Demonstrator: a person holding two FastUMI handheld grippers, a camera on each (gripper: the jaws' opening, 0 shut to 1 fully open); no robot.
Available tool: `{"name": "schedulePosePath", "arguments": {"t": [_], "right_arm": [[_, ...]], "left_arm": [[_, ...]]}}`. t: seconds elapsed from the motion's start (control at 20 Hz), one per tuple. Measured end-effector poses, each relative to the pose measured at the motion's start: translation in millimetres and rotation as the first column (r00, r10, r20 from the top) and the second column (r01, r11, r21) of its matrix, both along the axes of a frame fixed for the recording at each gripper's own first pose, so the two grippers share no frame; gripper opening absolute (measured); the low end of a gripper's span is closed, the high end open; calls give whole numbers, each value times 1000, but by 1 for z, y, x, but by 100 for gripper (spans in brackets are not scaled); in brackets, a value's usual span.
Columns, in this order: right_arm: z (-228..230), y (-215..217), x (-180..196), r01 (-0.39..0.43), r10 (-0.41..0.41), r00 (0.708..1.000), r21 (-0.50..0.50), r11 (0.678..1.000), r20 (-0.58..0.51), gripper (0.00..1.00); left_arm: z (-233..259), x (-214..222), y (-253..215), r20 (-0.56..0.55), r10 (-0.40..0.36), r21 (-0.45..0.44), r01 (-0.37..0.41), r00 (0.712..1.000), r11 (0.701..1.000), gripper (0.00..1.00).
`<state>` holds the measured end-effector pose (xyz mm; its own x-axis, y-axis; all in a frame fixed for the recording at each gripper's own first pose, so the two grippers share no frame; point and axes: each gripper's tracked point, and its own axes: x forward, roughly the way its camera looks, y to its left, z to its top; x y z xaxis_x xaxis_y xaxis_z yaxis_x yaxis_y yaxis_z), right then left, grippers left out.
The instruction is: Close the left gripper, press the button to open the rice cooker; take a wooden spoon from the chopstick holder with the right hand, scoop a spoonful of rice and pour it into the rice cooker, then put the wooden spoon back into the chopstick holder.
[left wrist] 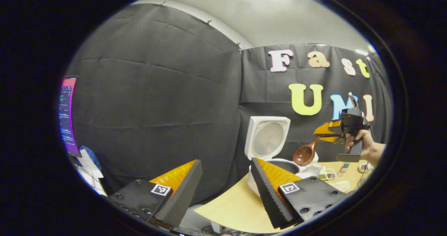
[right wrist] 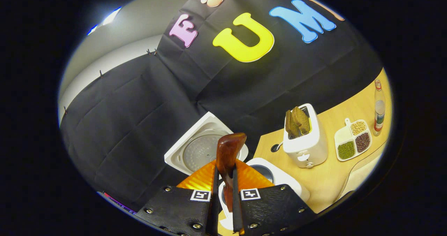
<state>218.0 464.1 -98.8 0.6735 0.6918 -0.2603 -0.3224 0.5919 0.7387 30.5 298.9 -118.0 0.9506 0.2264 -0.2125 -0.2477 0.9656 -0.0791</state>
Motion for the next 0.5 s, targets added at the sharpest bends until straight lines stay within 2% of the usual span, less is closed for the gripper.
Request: {"name": "schedulePosePath", "arguments": {"t": [0.2,0.35,0.4,0.5], "right_arm": [[11,-56,1,60,-60,998,5,998,23,17],[13,-100,-1,107,-106,994,-9,994,40,16],[14,-114,-2,124,-123,991,-14,992,43,16],[14,-143,-2,157,-156,987,-22,987,44,16]], "left_arm": [[12,6,-27,27,-54,7,54,998,999,97],[18,13,-52,41,-85,9,85,996,996,94],[20,15,-60,45,-95,5,95,994,995,97],[24,16,-74,47,-115,1,115,992,993,94]]}}
